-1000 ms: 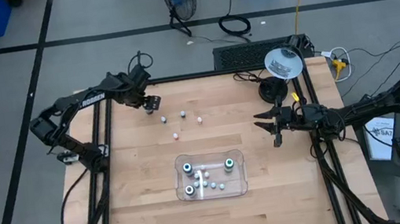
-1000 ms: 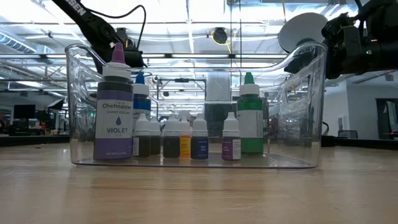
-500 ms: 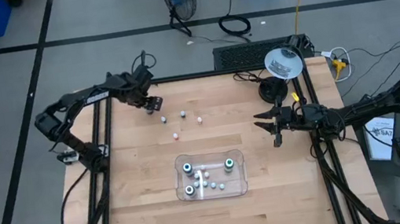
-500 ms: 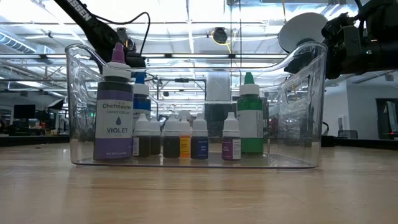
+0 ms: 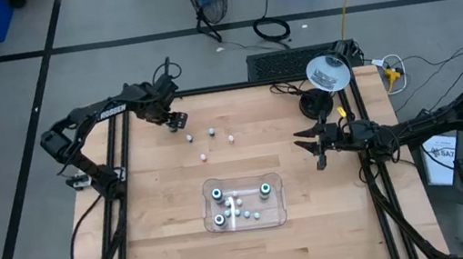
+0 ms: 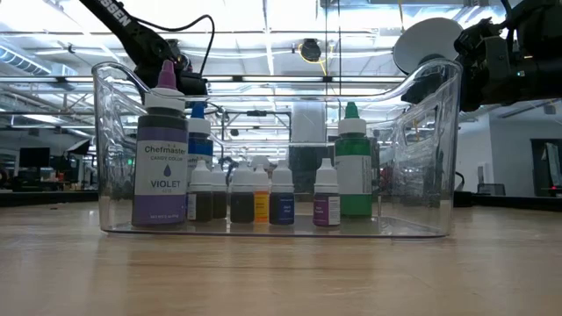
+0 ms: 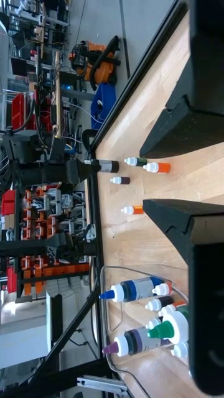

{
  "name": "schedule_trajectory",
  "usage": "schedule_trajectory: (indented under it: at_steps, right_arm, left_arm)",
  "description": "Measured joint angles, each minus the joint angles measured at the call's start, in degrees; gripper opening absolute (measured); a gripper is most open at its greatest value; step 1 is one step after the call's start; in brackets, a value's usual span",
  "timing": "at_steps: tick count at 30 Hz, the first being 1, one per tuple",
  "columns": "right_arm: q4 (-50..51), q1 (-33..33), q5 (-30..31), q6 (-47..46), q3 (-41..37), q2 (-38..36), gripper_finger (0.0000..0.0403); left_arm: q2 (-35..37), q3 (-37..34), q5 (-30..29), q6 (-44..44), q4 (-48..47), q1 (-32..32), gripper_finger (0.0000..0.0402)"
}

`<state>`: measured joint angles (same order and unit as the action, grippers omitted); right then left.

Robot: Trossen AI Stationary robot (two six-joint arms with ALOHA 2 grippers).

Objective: Pick & Place food coloring
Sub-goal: Put the big black food coloring bottle into the bin

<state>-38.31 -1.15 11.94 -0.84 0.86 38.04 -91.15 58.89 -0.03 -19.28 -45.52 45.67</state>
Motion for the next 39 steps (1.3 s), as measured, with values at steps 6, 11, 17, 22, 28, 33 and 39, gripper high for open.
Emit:
schedule_trajectory:
  at_steps: [6,11,17,22,28,33,39]
  right_arm:
    - [0.0,0.0,0.0,0.0,0.0,0.0,0.0106]
    - [0.0,0.0,0.0,0.0,0.0,0.0,0.0106]
    - [0.0,0.0,0.0,0.0,0.0,0.0,0.0107]
    - [0.0,0.0,0.0,0.0,0.0,0.0,0.0105]
    - [0.0,0.0,0.0,0.0,0.0,0.0,0.0107]
    - [0.0,0.0,0.0,0.0,0.0,0.0,0.0105]
    - [0.0,0.0,0.0,0.0,0.0,0.0,0.0107]
  left_arm:
    - [0.0,0.0,-0.4,-0.1,0.8,0.0,0.0252]
    - [0.0,0.0,-0.6,-0.3,1.2,0.0,0.0252]
    - [0.0,0.0,-1.5,-0.2,1.2,0.0,0.0252]
    - [0.0,0.0,-1.8,-0.2,1.3,0.0,0.0219]
    - [0.0,0.0,-1.6,-0.3,2.5,0.0,0.0149]
    - [0.4,-0.1,-1.1,0.9,1.6,-0.2,0.0149]
    - [7.0,1.8,3.6,1.7,-3.7,-5.1,0.0149]
